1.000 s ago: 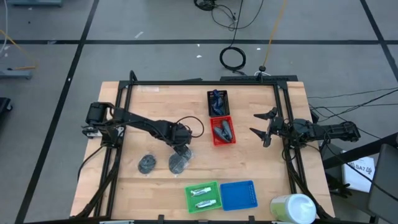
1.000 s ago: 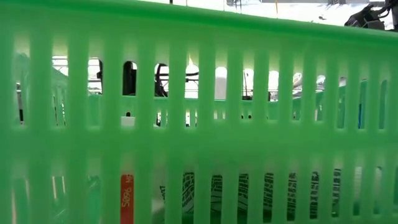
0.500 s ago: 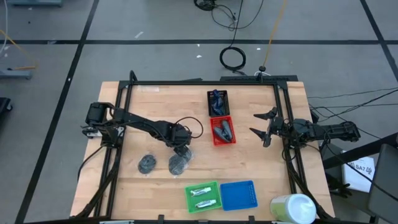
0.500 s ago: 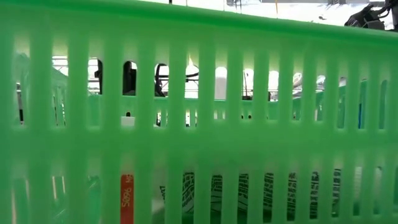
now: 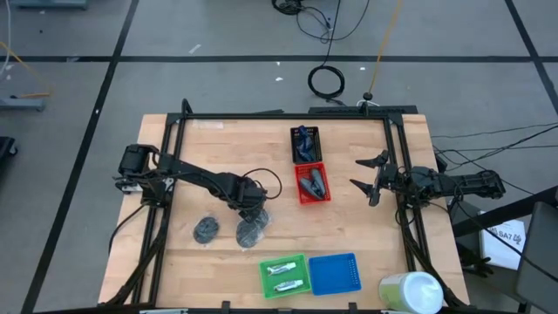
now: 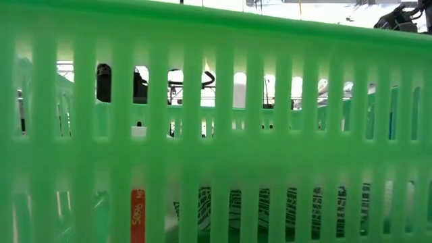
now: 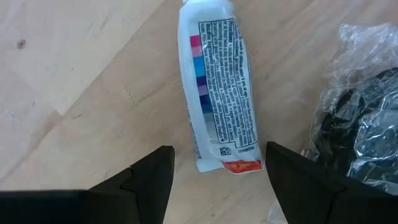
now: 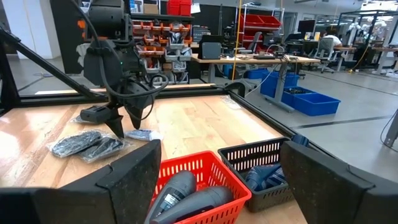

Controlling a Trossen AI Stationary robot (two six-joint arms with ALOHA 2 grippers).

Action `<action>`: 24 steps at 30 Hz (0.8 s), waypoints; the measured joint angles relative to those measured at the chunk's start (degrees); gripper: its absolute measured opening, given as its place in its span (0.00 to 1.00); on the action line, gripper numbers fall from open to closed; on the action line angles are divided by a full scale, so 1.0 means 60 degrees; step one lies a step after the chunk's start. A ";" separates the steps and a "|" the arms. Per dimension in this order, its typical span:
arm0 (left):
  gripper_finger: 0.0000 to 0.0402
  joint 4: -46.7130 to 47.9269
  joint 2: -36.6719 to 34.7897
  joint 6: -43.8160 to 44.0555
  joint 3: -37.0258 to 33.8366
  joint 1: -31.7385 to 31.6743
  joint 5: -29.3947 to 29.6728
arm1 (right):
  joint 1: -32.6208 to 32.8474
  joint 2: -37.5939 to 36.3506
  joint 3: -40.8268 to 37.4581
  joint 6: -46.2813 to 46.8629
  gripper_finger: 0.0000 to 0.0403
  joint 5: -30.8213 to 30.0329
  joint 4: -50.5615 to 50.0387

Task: Pick & Place Travel size toiletries
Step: Put the white toothpaste into the green bin

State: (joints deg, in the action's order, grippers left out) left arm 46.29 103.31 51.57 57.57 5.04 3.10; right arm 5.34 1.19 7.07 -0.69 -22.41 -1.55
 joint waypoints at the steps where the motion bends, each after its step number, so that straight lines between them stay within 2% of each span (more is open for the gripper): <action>1: 0.62 -0.0019 0.0000 -0.0009 -0.0002 0.0000 0.0009 | -0.0004 0.0000 0.0000 0.0002 0.79 0.0000 0.0000; 12: 0.62 -0.1096 0.0011 -0.0716 -0.0021 -0.0413 0.0160 | -0.0004 0.0004 0.0000 0.0001 0.79 0.0000 -0.0002; 24: 0.62 -0.1644 0.0011 -0.0543 -0.0017 -0.0823 0.0334 | 0.0000 0.0004 0.0000 0.0001 0.79 0.0000 -0.0001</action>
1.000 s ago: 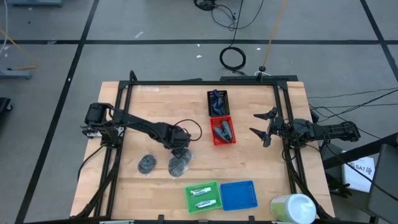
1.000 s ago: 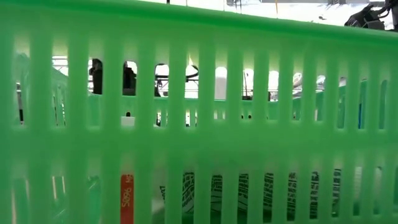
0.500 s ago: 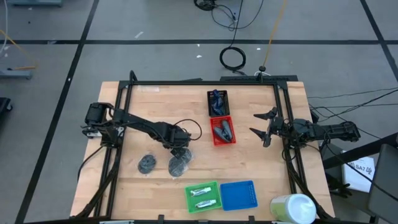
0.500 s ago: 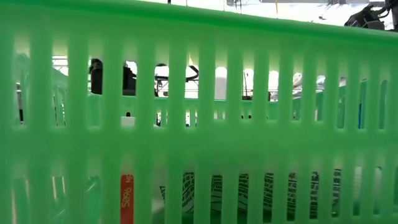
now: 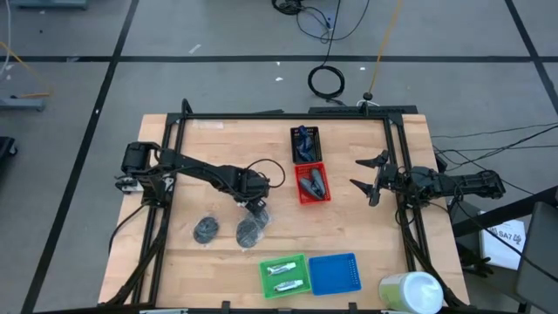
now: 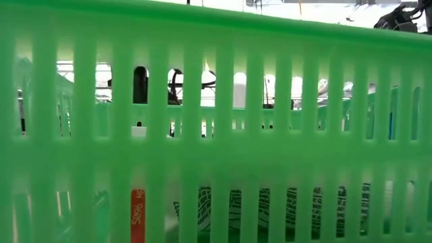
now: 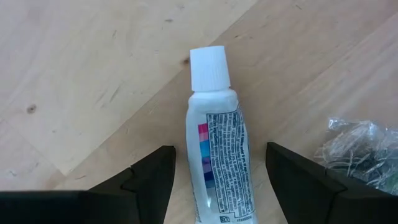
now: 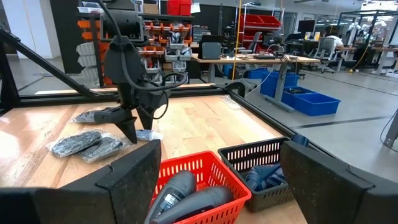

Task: Pick & Place Travel size toiletries
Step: Put the white toothpaste into the green bin

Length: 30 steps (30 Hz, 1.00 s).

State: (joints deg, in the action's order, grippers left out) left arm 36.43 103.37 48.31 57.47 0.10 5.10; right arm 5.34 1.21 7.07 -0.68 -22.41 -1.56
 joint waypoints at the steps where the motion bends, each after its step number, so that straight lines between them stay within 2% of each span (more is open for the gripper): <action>1: 0.62 0.0006 0.0000 0.0015 0.0003 0.0000 -0.0004 | -0.0003 0.0000 0.0000 -0.0001 0.79 0.0000 0.0003; 11: 0.61 0.0024 0.0000 0.0319 0.0004 0.0023 -0.0015 | -0.0002 0.0000 0.0000 0.0001 0.79 0.0000 0.0003; 14: 0.55 0.0029 0.0000 0.0266 0.0004 0.0064 -0.0018 | 0.0000 0.0000 0.0000 0.0002 0.79 0.0000 0.0003; 23: 0.29 0.0043 0.0000 0.0185 0.0004 0.0257 0.0213 | -0.0001 0.0000 0.0000 -0.0001 0.79 0.0002 0.0001; 30: 0.22 0.0033 0.0000 0.0146 0.0004 0.0377 0.0354 | 0.0000 0.0000 0.0000 0.0002 0.79 0.0000 0.0003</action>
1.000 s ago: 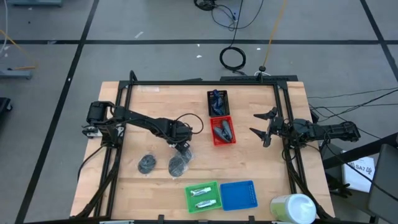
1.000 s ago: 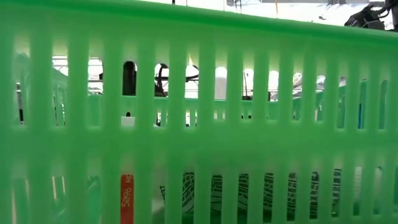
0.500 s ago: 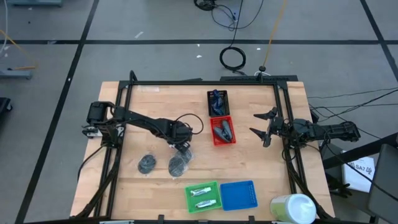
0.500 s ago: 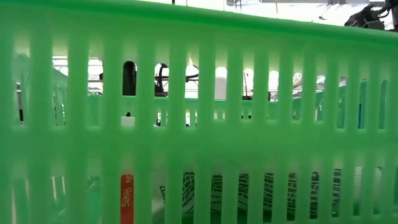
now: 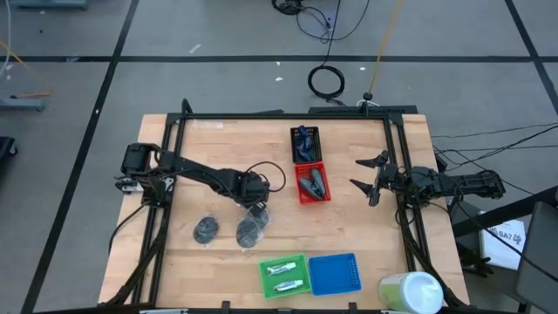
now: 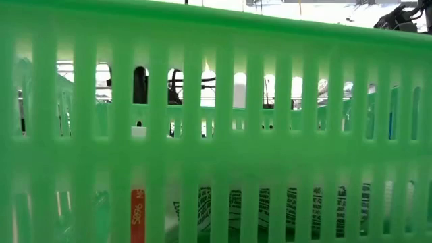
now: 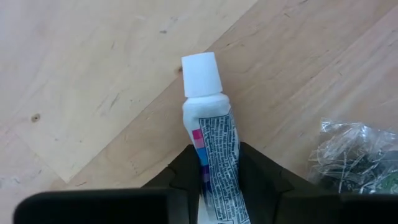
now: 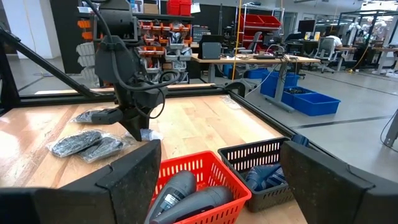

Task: Pick & Place Travel size toiletries
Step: Put the white toothpaste into the green bin

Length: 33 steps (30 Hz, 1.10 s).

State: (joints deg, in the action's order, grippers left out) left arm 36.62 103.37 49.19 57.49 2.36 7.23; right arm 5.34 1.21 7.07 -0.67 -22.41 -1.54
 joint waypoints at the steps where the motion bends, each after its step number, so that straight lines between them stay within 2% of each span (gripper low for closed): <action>1: 0.22 -0.0004 0.0000 0.0001 0.0000 0.0013 0.0046 | 0.0000 0.0000 0.0000 -0.0002 0.79 0.0000 -0.0002; 14: 0.21 0.0305 -0.0171 -0.0466 -0.0014 0.0277 0.0354 | -0.0004 0.0000 0.0000 -0.0001 0.79 0.0000 0.0000; 19: 0.21 0.0851 -0.0844 -0.0272 -0.0054 0.0518 0.0491 | -0.0002 -0.0003 0.0000 -0.0003 0.79 0.0004 -0.0001; 27: 0.21 0.0618 -0.1876 -0.0026 -0.0033 0.1166 0.0619 | 0.0000 -0.0004 0.0000 -0.0002 0.79 0.0000 -0.0001; 33: 0.21 -0.0169 -0.2278 -0.0110 -0.0025 0.1792 0.0797 | -0.0001 -0.0004 0.0000 -0.0002 0.79 0.0002 -0.0004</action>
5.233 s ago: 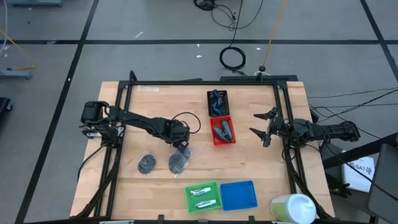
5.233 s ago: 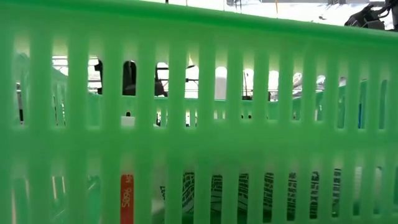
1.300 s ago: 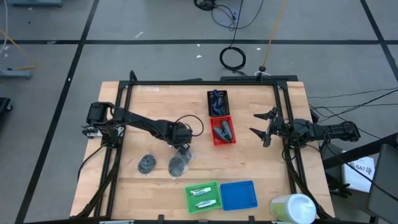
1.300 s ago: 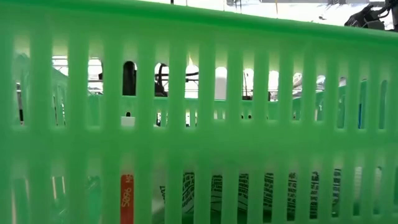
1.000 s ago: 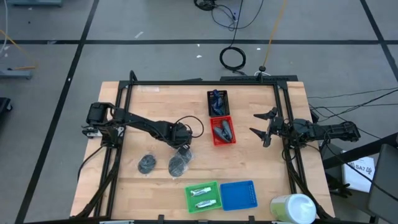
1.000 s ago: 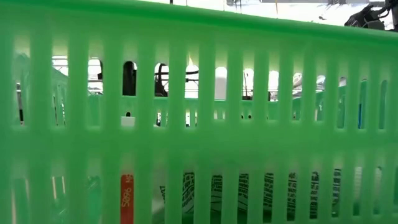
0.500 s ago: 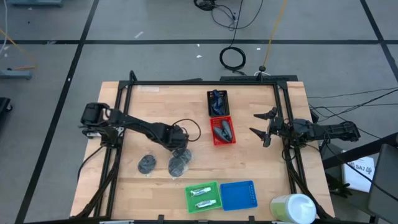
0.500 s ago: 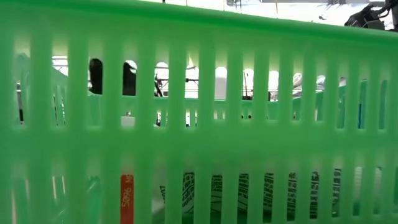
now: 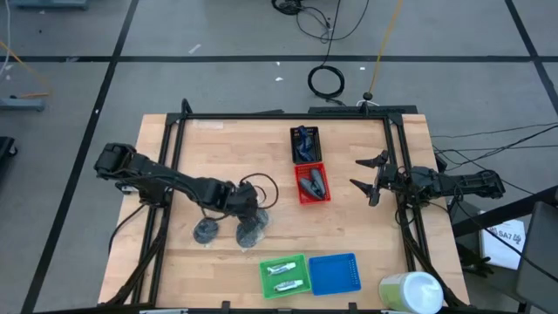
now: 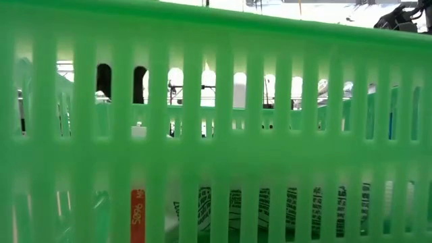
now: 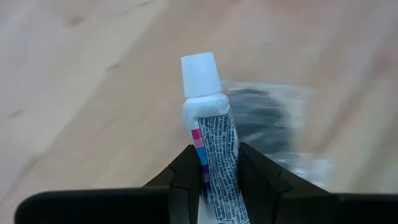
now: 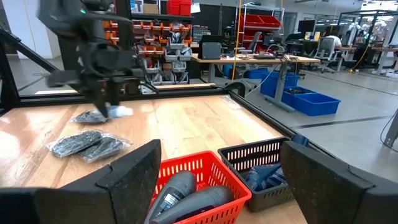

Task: Pick & Place Travel size toiletries
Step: Put the white toothpaste into the green bin

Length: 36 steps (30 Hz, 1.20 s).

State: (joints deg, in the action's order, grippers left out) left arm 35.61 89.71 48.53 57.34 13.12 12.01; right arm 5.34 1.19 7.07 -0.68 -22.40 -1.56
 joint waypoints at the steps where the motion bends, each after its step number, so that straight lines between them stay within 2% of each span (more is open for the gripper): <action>1: 0.21 -0.0272 -0.0044 -0.0134 0.0000 0.0127 -0.0011 | -0.0002 0.0000 0.0000 -0.0001 0.79 -0.0001 0.0002; 6: 0.21 -0.2052 -0.0068 -0.1312 0.0015 0.0665 -0.0434 | 0.0001 0.0000 0.0000 0.0001 0.79 -0.0002 0.0002; 13: 0.21 -0.5002 -0.0072 -0.2168 0.0018 0.1176 -0.2280 | 0.0001 0.0000 0.0000 0.0000 0.79 -0.0002 0.0002; 16: 0.21 -0.6306 -0.0076 -0.2126 0.0018 0.1342 -0.2803 | 0.0001 0.0000 0.0000 -0.0001 0.79 -0.0001 0.0000; 21: 0.21 -0.7732 -0.0076 -0.1467 0.0026 0.1606 -0.2860 | -0.0001 0.0000 0.0000 -0.0001 0.79 -0.0002 0.0003; 24: 0.21 -0.7761 -0.0072 -0.1495 0.0101 0.1773 -0.2842 | 0.0000 0.0002 0.0000 0.0001 0.79 -0.0002 0.0000; 28: 0.21 -0.7042 0.0016 -0.1478 0.0723 0.1969 -0.2518 | 0.0001 0.0000 0.0000 -0.0001 0.79 -0.0002 0.0004; 36: 0.21 -0.3975 0.1224 -0.2584 0.3543 0.2364 -0.2398 | 0.0001 0.0007 0.0000 -0.0001 0.79 -0.0002 -0.0007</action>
State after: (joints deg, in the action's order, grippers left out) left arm 11.76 97.05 33.03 78.60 27.30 -2.38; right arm 5.34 1.23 7.07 -0.69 -22.41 -1.61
